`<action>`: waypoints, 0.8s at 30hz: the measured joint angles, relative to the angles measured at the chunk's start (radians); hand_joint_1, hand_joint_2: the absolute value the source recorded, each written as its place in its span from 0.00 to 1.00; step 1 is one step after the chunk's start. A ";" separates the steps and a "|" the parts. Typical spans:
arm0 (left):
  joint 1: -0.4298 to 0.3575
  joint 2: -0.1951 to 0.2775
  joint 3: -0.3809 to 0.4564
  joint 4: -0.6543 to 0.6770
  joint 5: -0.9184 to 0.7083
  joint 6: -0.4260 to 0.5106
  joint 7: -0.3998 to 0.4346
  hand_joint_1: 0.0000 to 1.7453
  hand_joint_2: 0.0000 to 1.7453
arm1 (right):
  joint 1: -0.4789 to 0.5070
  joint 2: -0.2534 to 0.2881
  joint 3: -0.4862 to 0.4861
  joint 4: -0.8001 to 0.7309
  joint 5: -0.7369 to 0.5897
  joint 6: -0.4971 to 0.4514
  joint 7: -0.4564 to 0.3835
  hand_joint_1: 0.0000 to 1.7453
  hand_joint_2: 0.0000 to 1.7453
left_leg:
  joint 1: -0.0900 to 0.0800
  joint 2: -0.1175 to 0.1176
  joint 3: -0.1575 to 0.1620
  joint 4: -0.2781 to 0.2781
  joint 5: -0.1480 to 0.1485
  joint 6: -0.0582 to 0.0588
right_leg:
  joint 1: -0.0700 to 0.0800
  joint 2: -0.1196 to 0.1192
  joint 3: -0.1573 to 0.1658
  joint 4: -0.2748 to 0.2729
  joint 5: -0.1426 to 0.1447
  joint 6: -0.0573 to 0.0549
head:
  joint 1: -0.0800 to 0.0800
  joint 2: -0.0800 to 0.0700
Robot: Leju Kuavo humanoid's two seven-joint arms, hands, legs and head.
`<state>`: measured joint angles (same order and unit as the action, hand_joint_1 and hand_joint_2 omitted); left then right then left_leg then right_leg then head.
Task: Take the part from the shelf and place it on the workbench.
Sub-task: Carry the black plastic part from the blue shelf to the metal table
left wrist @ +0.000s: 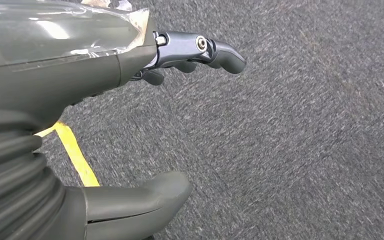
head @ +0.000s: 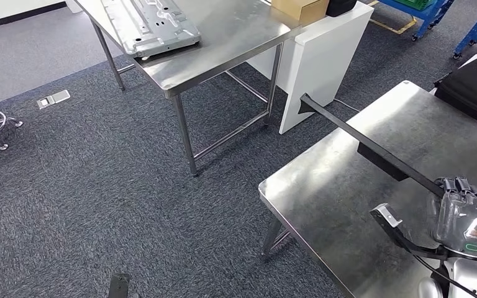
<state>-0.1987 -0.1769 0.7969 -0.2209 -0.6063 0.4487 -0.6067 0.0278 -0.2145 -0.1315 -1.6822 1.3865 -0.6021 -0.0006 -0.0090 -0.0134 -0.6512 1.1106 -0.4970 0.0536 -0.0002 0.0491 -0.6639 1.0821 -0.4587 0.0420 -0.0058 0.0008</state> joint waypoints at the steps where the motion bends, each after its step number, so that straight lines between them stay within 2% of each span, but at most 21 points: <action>1: 0.000 -0.001 0.000 0.000 0.001 -0.004 0.000 0.00 1.00 | 0.007 0.003 -0.007 -0.005 0.001 0.001 -0.003 0.94 1.00 | 0.000 0.000 -0.009 0.012 -0.004 0.000 | 0.000 0.000 -0.008 0.012 -0.004 0.000 | 0.000 0.000; 13: 0.000 0.000 0.003 0.000 0.012 -0.004 -0.009 0.00 1.00 | 0.037 0.024 -0.072 -0.012 -0.031 0.002 -0.030 0.94 1.00 | -0.001 -0.001 -0.093 0.141 -0.051 0.004 | 0.000 0.000 -0.094 0.138 -0.048 0.003 | 0.000 0.000; 24: 0.001 -0.003 0.003 0.000 0.008 0.017 -0.017 0.00 1.00 | 0.038 0.004 -0.085 -0.008 -0.039 -0.009 -0.059 0.94 1.00 | 0.001 -0.001 -0.097 0.147 -0.055 0.003 | 0.000 0.000 -0.101 0.148 -0.052 0.001 | 0.000 0.000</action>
<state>-0.1979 -0.1796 0.8003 -0.2209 -0.5987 0.4655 -0.6236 0.0654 -0.2105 -0.2170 -1.6898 1.3477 -0.6107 -0.0595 -0.0082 -0.0145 -0.7484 1.2576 -0.5520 0.0569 -0.0005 0.0487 -0.7646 1.2304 -0.5104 0.0433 -0.0060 0.0008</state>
